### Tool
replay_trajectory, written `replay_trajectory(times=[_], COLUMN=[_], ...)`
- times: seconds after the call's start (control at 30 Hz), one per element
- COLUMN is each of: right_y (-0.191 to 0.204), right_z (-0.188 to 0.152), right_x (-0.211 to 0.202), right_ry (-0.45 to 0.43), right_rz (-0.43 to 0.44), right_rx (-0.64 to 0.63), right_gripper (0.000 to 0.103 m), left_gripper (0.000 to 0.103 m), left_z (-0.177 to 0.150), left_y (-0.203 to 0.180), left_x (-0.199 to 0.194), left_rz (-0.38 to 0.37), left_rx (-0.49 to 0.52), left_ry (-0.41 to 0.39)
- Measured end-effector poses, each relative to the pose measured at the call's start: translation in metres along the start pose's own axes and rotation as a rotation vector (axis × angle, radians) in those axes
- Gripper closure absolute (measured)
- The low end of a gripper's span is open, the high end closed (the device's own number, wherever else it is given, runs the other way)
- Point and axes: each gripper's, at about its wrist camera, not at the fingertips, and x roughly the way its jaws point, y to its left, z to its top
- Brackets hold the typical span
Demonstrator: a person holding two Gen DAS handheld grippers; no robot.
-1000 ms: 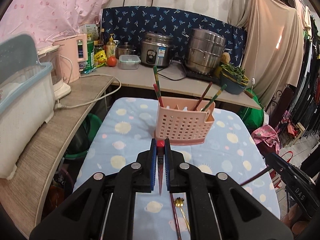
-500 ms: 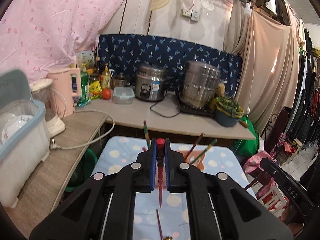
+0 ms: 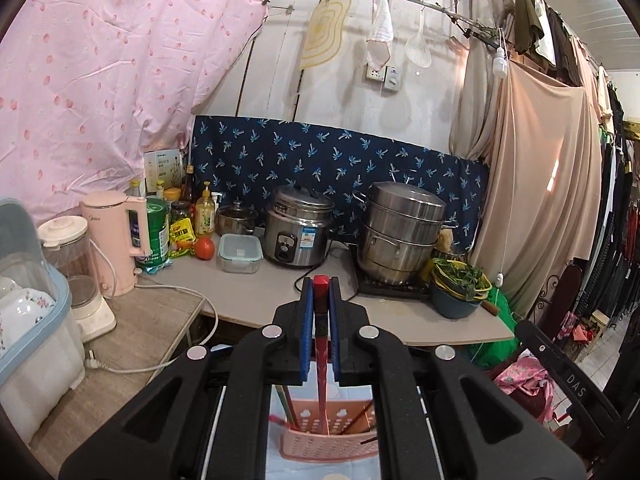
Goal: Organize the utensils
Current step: 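Lower the chopsticks into the basket and open both tools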
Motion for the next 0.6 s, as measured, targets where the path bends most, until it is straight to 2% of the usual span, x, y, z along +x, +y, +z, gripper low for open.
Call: replay_trajectory(times=[0.2, 0.6], right_y=[-0.008, -0.023], right_z=[-0.006, -0.054], right_x=[0.035, 0.079], right_ry=[0.03, 0.16], right_rz=[-0.03, -0.079], right_rx=[-0.008, -0.024], right_gripper=[0.096, 0.096], left_gripper=[0.096, 0.096], left_z=[-0.011, -0.053], left_y=[0.003, 0.017], left_x=[0.031, 0.076], left_rz=[0.019, 0.037], left_rx=[0.013, -0.002], left_ry=[0.027, 0.141])
